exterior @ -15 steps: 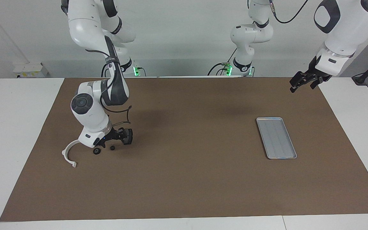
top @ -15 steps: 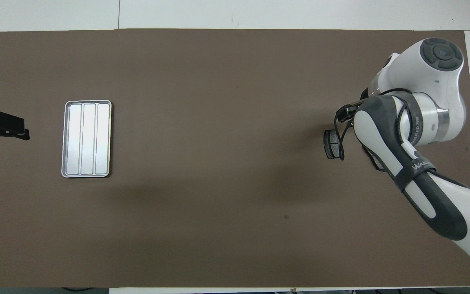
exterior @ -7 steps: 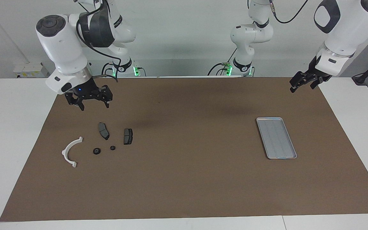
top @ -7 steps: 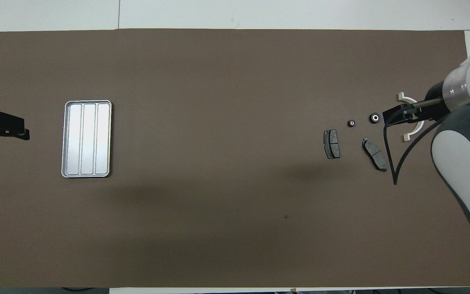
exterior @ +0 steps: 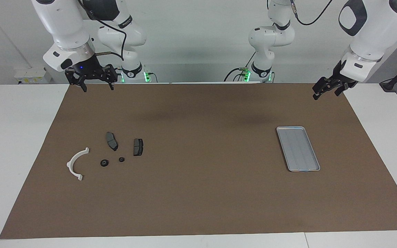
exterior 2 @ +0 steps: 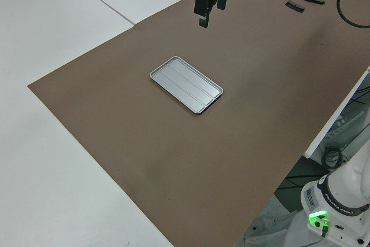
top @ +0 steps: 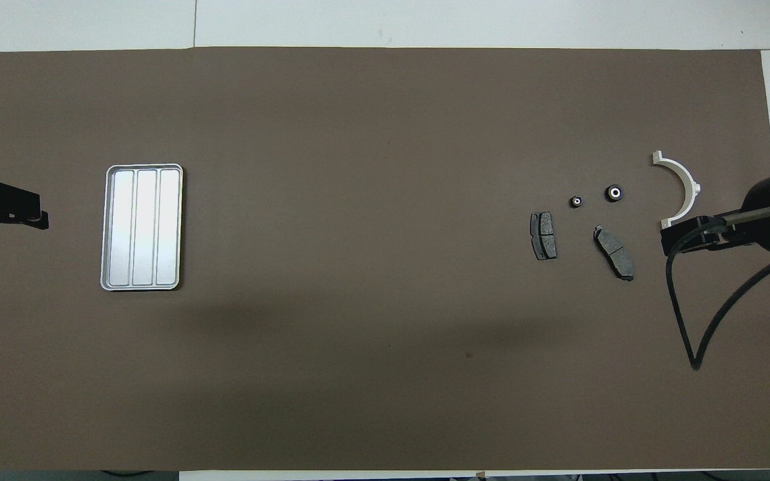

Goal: Place bearing gear from tray to pile

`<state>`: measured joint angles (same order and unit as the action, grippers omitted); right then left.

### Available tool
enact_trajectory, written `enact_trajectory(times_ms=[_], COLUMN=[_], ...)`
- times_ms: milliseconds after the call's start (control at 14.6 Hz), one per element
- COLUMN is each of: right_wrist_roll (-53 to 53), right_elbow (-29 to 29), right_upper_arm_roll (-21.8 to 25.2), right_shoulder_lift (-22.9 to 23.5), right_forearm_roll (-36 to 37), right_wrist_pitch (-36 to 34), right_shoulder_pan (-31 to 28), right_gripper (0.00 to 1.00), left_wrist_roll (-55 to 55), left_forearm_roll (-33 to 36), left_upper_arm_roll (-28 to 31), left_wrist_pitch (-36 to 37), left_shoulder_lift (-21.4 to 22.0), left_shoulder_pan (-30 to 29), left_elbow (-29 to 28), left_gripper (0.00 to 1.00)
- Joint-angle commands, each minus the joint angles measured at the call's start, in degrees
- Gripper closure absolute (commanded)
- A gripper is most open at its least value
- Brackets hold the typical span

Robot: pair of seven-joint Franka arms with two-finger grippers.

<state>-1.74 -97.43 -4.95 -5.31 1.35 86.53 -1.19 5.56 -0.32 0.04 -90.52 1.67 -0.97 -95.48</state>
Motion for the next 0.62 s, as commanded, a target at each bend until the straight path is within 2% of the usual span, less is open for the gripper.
enact_trajectory(times_ms=[0,137,549], right_wrist_roll=[-0.7,-2.9,-2.7], right_elbow=[-1.4,-2.1,-2.4], right_upper_arm_roll=[2.3,5.5,5.9], right_shoulder_lift=[-1.4,-2.2,-2.6], right_forearm_roll=[-3.1,-3.6,-2.8], right_wrist_pitch=[-0.9,-1.1,-0.1], right_shoulder_pan=[-0.6,0.1,-0.2], right_gripper=[0.0,0.0,0.0], left_wrist_roll=[0.0,0.0,0.0], left_forearm_roll=[1.1,1.1,1.1], left_upper_arm_roll=[0.8,0.8,0.8], left_wrist_pitch=[0.7,0.7,0.7], left_shoulder_lift=[0.5,0.5,0.5], left_shoulder_pan=[1.0,1.0,1.0], left_elbow=[-0.2,-0.2,-0.2], left_gripper=[0.0,0.0,0.0])
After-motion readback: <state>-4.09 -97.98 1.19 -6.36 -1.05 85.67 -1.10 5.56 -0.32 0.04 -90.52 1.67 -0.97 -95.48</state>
